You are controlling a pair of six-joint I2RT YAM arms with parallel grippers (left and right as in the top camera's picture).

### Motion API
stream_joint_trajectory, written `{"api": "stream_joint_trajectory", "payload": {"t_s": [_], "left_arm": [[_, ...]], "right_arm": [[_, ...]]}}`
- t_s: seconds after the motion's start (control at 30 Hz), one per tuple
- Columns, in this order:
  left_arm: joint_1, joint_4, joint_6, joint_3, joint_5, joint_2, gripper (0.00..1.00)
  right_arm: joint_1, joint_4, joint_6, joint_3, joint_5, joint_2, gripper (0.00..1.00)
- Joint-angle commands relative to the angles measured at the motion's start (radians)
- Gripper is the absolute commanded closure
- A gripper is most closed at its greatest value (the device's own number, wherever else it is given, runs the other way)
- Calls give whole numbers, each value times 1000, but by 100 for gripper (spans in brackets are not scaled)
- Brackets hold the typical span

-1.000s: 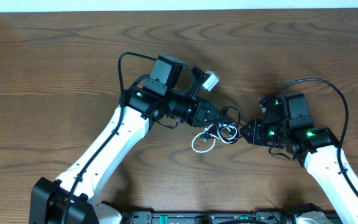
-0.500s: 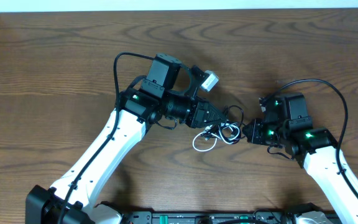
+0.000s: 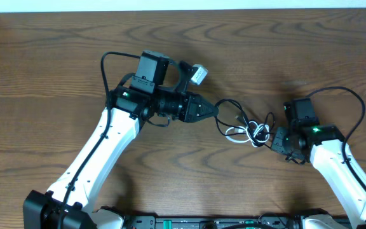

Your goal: Untangle cables

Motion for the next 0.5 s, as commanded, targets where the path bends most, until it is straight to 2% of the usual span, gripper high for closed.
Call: {"api": "stream_joint_trajectory", "payload": {"t_s": [0.0,0.13,0.23,0.37,0.4,0.47], "left_arm": [[55,-42,6,0,-144,-28,93],[127,-95,6,0,-306,-28,92],[163,-115,2,0,-320,-28,93],[141,-135,3,0,-320,-28,93],[126,-140,3,0,-320,-28,92],[87,-155,4,0,-327,-27,78]], "right_arm": [[-71,-43,66,-6,215,3,99],[-149,-68,66,-7,253,3,99],[-167,-55,55,-6,172,3,99],[-163,54,-111,-7,-256,3,99],[-146,116,-137,-7,-469,3,99],[-114,185,-137,-7,-623,3,99]]}}
